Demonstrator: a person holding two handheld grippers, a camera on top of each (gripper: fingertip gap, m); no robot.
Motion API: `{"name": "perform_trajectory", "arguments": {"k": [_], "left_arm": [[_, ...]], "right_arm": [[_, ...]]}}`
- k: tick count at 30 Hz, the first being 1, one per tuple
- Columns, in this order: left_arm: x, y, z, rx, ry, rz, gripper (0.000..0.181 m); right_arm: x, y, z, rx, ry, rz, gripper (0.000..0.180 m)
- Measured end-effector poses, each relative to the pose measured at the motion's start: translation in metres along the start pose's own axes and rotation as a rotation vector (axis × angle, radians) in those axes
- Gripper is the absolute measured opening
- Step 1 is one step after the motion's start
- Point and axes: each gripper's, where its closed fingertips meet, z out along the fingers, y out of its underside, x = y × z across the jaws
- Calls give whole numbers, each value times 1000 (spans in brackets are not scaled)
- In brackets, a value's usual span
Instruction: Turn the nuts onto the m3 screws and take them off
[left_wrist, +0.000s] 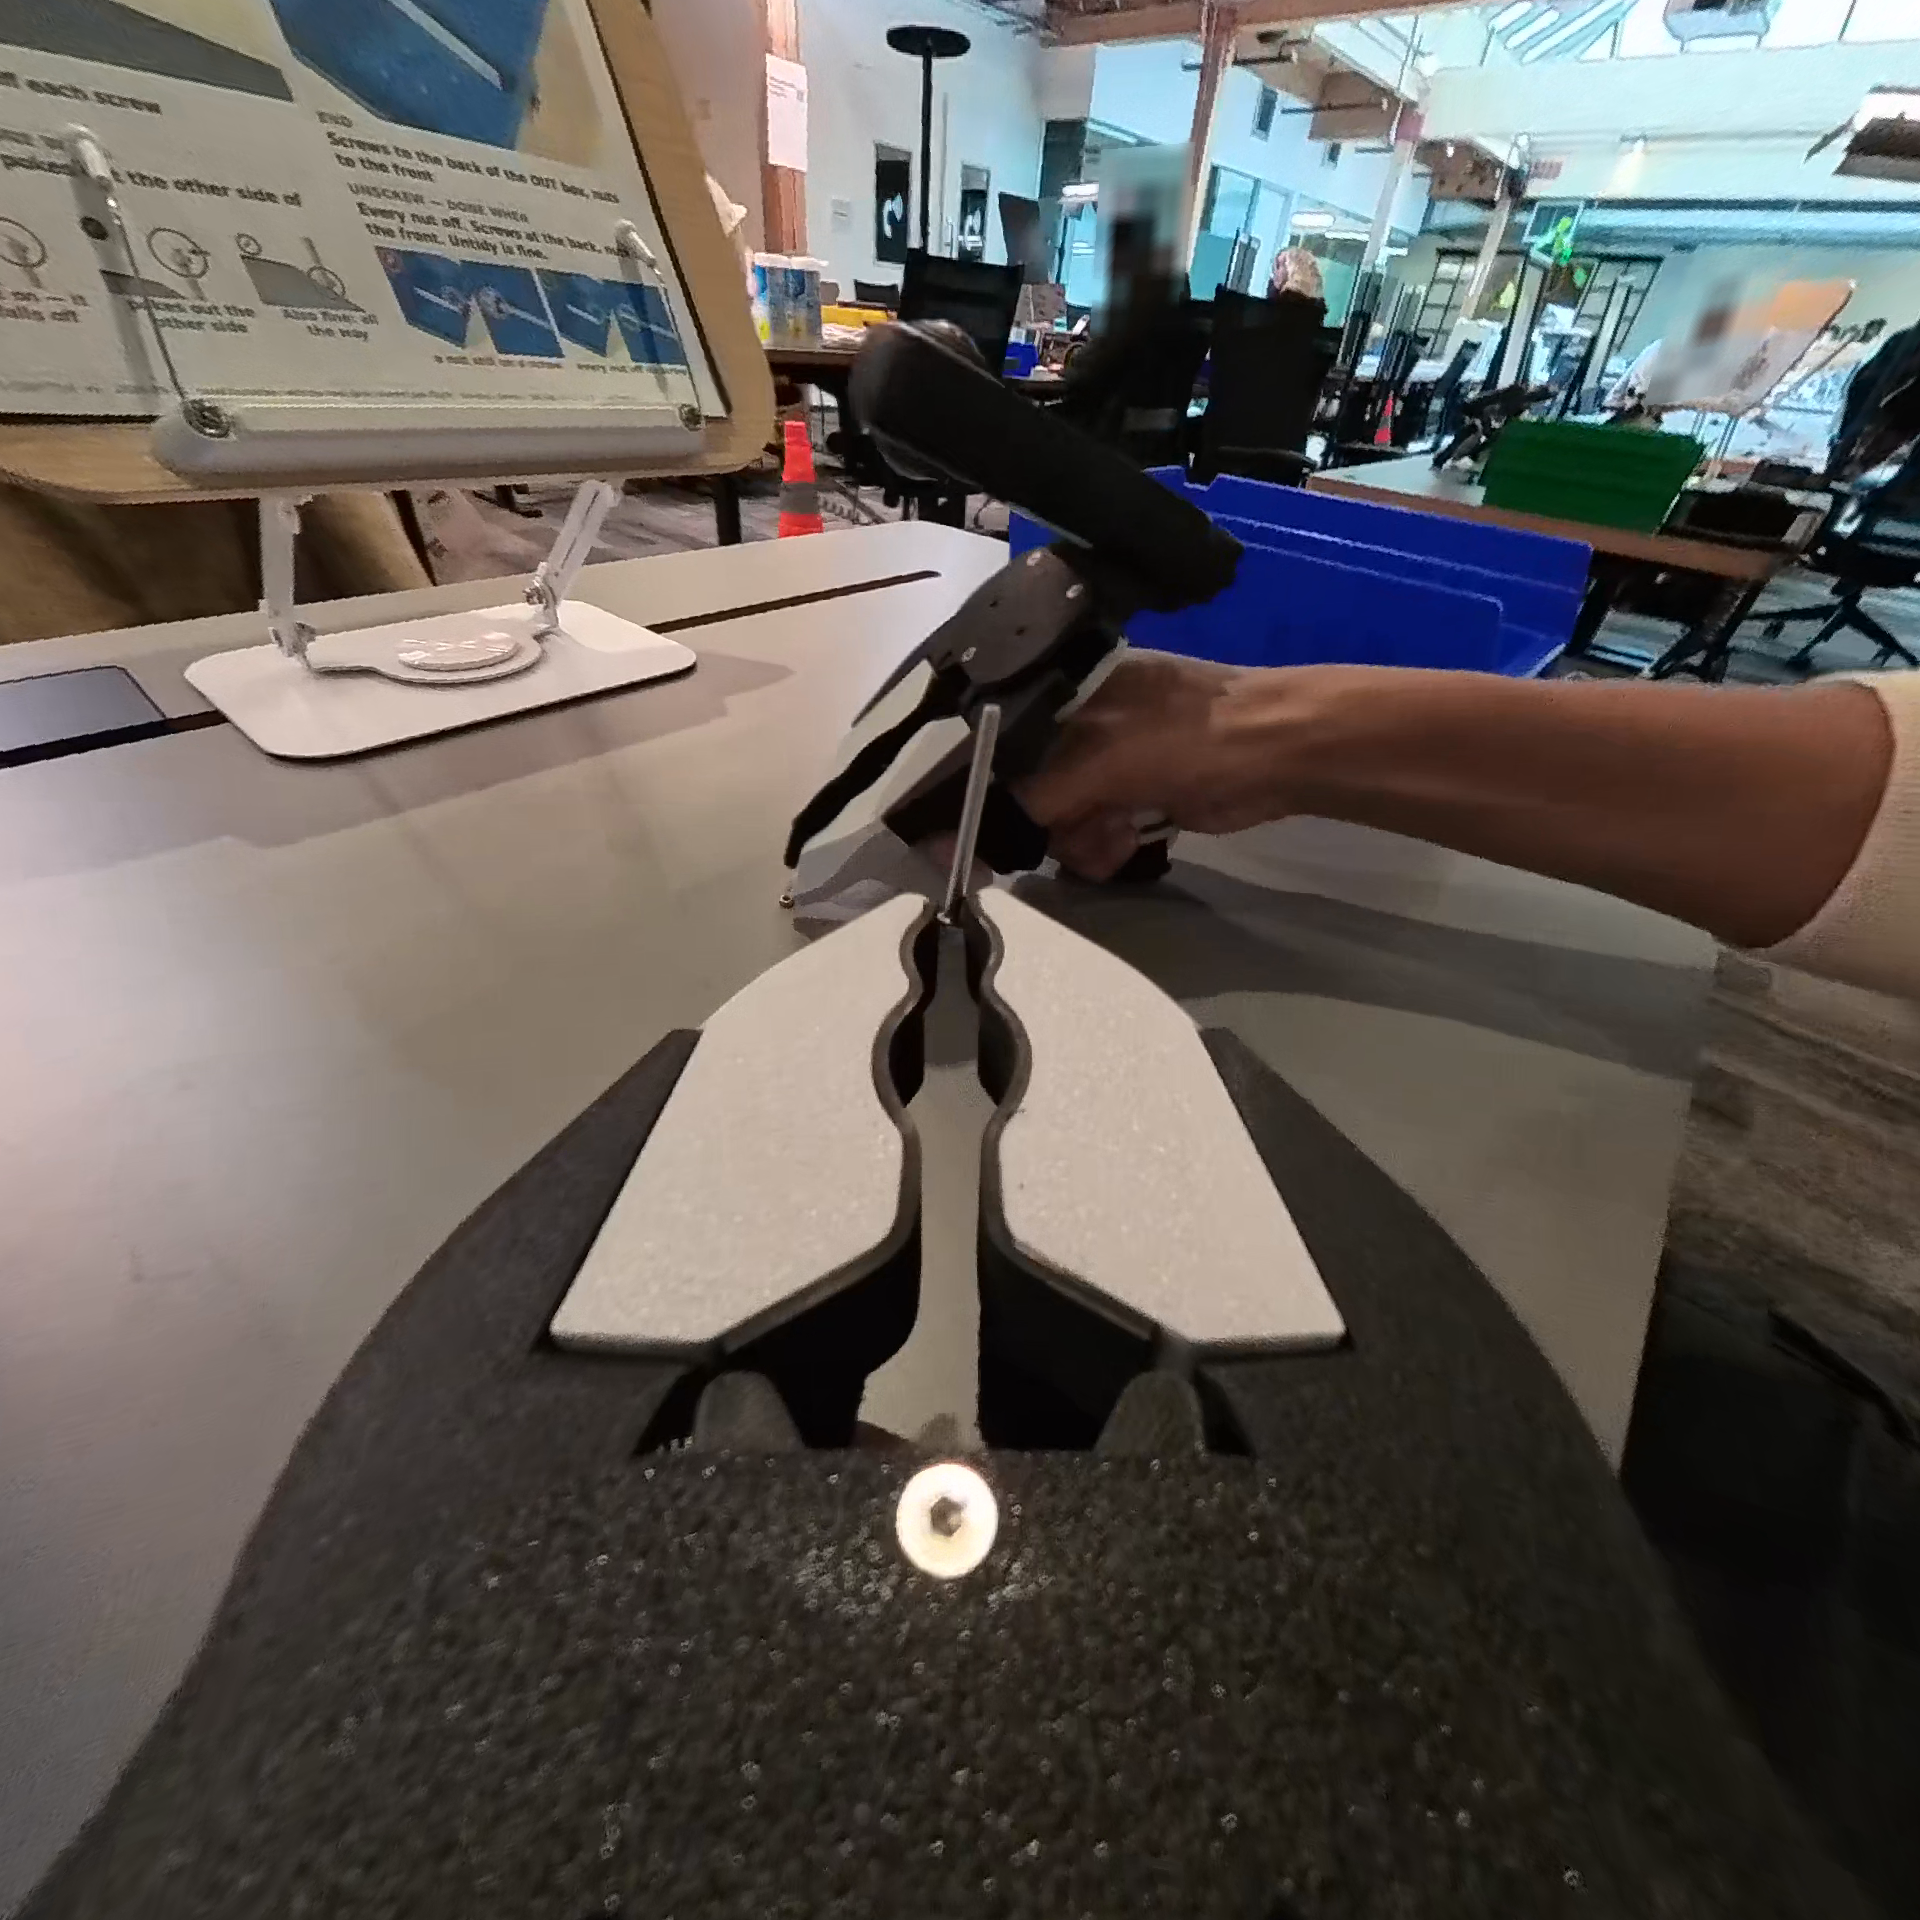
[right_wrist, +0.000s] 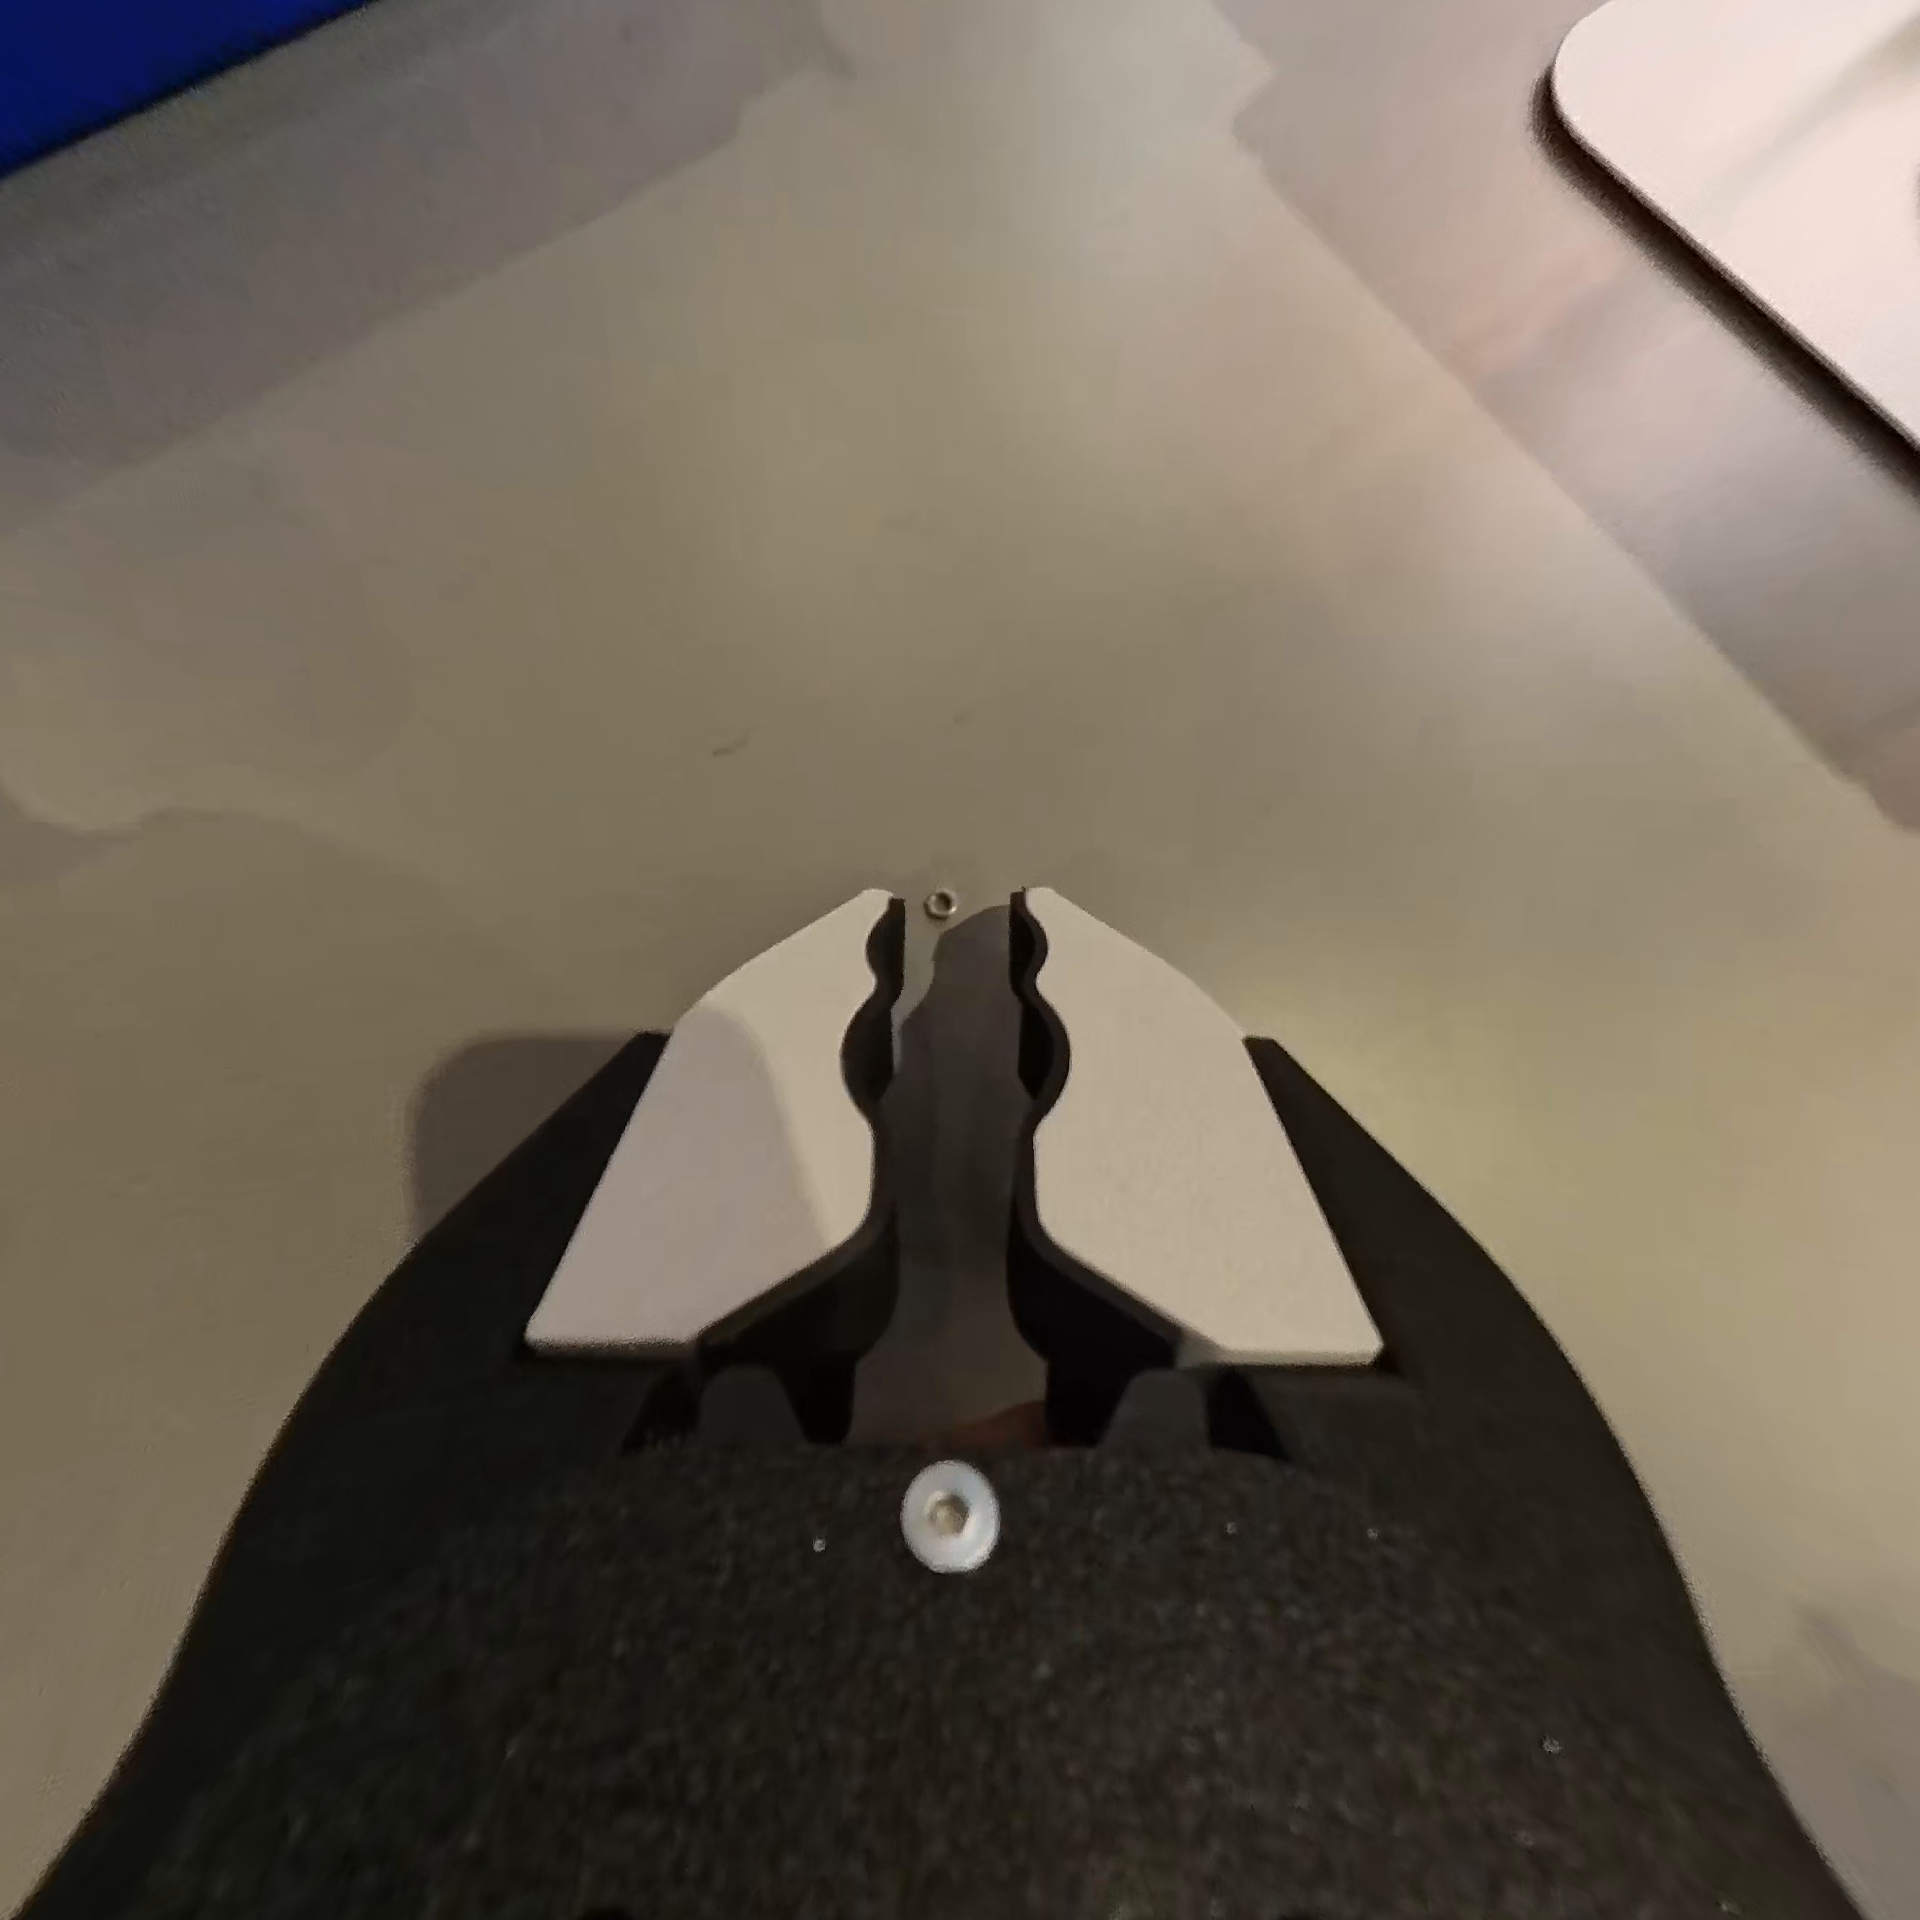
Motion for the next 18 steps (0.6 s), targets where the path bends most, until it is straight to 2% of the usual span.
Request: {"name": "perform_trajectory", "arguments": {"k": [18], "left_arm": [[4, 3, 2, -18, 9, 27, 4]], "right_arm": [[-2, 3, 5, -46, -55, -19, 14]]}}
